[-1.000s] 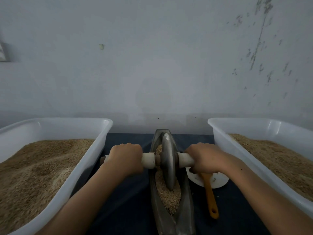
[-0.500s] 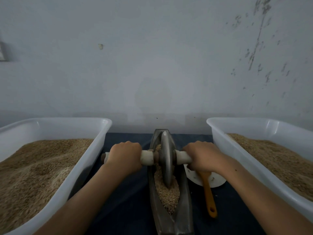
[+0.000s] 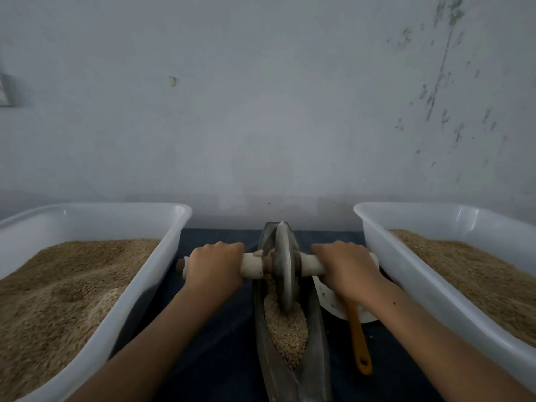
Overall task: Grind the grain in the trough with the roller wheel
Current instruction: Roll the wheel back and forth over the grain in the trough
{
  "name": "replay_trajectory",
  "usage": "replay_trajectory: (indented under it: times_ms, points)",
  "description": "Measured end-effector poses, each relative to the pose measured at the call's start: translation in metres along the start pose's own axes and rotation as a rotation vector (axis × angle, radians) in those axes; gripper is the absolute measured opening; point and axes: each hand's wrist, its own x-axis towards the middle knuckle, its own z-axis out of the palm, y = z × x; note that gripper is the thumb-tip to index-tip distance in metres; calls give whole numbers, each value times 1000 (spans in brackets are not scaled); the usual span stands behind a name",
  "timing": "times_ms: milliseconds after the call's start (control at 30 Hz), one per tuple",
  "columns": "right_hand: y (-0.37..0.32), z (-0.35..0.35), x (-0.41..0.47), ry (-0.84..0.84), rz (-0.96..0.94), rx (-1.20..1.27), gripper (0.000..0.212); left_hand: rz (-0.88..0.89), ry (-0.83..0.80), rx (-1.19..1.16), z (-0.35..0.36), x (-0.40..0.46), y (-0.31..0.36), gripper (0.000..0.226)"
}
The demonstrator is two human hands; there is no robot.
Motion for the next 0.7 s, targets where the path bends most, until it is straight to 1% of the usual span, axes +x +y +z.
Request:
replay_trajectory:
  times_ms: [67, 133, 300, 400, 467, 533, 633, 700]
  points:
    - [1, 0, 0, -7, -7, -8, 15, 8, -10, 3, -1, 0, 0, 21]
    - [2, -3, 1, -56, -24, -18, 10, 12, -52, 20, -3, 0, -1, 21]
    - [7, -18, 4, -332, -74, 21, 26, 36, -185, 72, -8, 0, -2, 30]
    - [9, -21, 3, -415, -74, 52, 32, 51, -215, 82, -10, 0, -3, 31]
    - [8, -19, 3, -388, -78, 38, 29, 41, -215, 73, -9, 2, -3, 30]
    - [6, -16, 3, -291, -80, -10, 23, 25, -196, 43, -5, 2, -3, 28]
    - [3, -9, 3, -89, -52, -37, 14, 2, -86, 12, -1, 2, -2, 23]
    - [3, -4, 2, -4, -42, -22, 11, 12, 5, 23, 2, 2, -1, 23]
